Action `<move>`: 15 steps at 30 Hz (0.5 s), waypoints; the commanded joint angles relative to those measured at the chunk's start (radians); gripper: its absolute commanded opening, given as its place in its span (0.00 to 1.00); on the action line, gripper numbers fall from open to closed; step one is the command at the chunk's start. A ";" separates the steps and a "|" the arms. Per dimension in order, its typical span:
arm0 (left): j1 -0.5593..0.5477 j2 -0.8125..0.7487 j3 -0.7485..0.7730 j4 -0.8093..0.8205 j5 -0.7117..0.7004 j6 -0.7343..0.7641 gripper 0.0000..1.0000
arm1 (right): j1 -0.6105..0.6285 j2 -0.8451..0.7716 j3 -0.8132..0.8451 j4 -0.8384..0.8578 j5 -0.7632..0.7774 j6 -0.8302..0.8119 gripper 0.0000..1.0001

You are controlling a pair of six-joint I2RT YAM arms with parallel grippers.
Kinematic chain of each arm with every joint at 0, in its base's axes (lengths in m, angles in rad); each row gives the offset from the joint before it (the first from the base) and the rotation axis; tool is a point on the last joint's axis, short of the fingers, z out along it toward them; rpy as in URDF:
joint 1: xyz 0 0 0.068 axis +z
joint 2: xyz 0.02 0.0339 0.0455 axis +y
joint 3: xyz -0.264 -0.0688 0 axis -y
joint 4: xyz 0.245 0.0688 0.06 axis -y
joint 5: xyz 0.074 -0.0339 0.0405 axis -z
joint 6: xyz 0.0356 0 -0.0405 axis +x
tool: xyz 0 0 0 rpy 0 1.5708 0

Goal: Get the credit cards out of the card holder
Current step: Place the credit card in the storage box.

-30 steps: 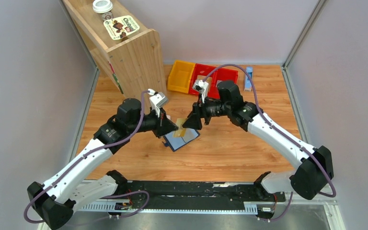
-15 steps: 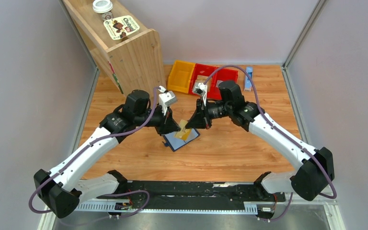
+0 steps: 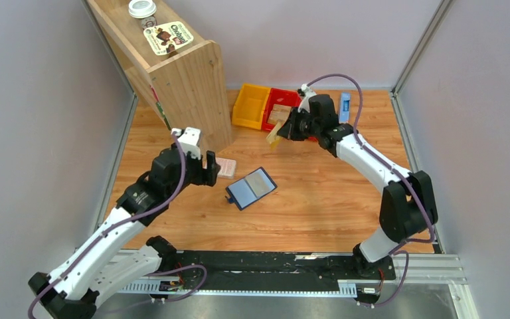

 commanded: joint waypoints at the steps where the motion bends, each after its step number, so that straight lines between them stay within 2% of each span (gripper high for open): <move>1: 0.002 -0.148 -0.082 0.032 -0.232 -0.079 0.82 | -0.033 0.116 0.138 0.084 0.382 0.182 0.00; 4: 0.002 -0.243 -0.113 -0.005 -0.307 -0.086 0.82 | -0.043 0.251 0.251 0.091 0.494 0.199 0.00; 6: 0.002 -0.282 -0.126 -0.034 -0.339 -0.097 0.82 | -0.047 0.346 0.337 0.091 0.518 0.208 0.00; 11: 0.002 -0.328 -0.135 -0.123 -0.401 -0.151 0.82 | -0.051 0.552 0.517 0.074 0.538 0.251 0.00; 15: 0.002 -0.351 -0.123 -0.176 -0.438 -0.197 0.82 | -0.051 0.658 0.609 0.085 0.484 0.283 0.00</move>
